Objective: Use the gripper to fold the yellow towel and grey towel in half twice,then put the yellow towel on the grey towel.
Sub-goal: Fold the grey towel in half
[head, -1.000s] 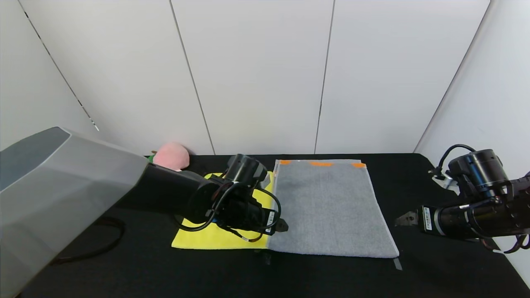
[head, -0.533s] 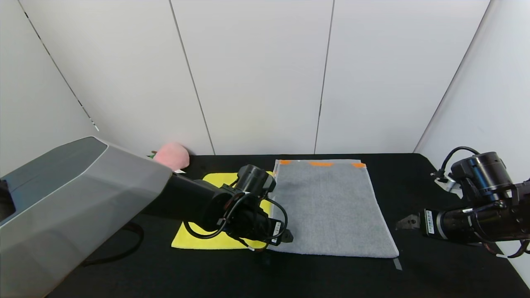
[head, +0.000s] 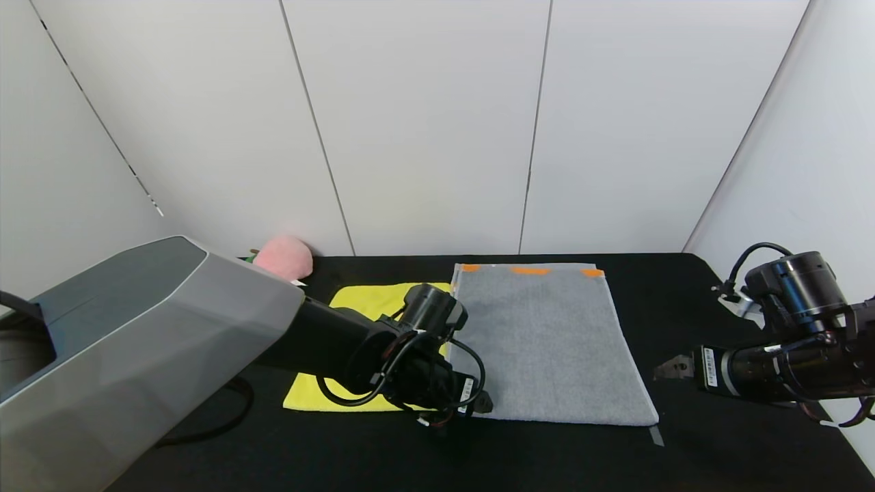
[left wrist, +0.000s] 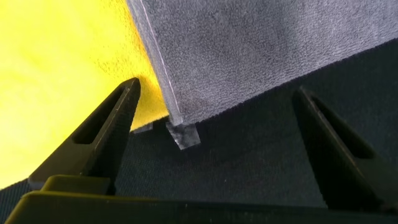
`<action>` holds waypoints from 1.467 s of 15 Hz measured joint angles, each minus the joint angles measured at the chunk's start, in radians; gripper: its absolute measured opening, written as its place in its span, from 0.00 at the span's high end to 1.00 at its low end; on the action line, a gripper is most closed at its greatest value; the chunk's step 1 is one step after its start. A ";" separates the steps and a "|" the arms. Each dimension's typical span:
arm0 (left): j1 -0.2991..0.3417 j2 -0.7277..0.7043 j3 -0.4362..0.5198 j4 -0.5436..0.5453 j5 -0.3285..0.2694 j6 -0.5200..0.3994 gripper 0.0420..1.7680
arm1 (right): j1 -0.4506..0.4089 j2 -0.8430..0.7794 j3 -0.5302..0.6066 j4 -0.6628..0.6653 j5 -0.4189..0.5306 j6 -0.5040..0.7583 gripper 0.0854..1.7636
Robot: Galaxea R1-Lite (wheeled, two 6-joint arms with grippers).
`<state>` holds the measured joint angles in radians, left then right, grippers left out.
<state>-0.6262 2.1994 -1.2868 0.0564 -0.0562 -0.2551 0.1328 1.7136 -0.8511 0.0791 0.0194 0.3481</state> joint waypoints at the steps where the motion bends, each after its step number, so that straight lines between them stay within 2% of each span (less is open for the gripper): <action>1: -0.003 0.003 0.000 0.000 0.000 0.000 0.03 | 0.000 0.000 0.000 0.000 0.001 0.000 0.03; 11: -0.030 0.024 -0.002 -0.023 -0.001 -0.002 0.03 | -0.001 -0.001 0.003 0.001 0.000 0.011 0.03; 12: -0.030 0.027 0.002 -0.035 -0.003 -0.002 0.06 | -0.002 -0.001 0.003 0.000 0.000 0.011 0.03; 15: -0.030 0.035 0.007 -0.043 -0.002 -0.006 0.35 | -0.003 0.001 0.003 -0.001 0.000 0.011 0.03; 19: -0.030 0.044 0.004 -0.044 -0.002 -0.021 0.62 | -0.003 0.005 0.003 -0.002 0.000 0.011 0.03; 20: -0.030 0.045 0.003 -0.044 -0.003 -0.021 0.98 | -0.003 0.005 0.003 -0.002 0.000 0.011 0.03; 22: -0.029 0.047 0.003 -0.044 -0.003 -0.021 0.95 | -0.003 0.009 0.003 -0.002 0.000 0.011 0.03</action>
<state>-0.6555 2.2462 -1.2840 0.0119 -0.0587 -0.2760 0.1298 1.7221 -0.8481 0.0768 0.0189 0.3591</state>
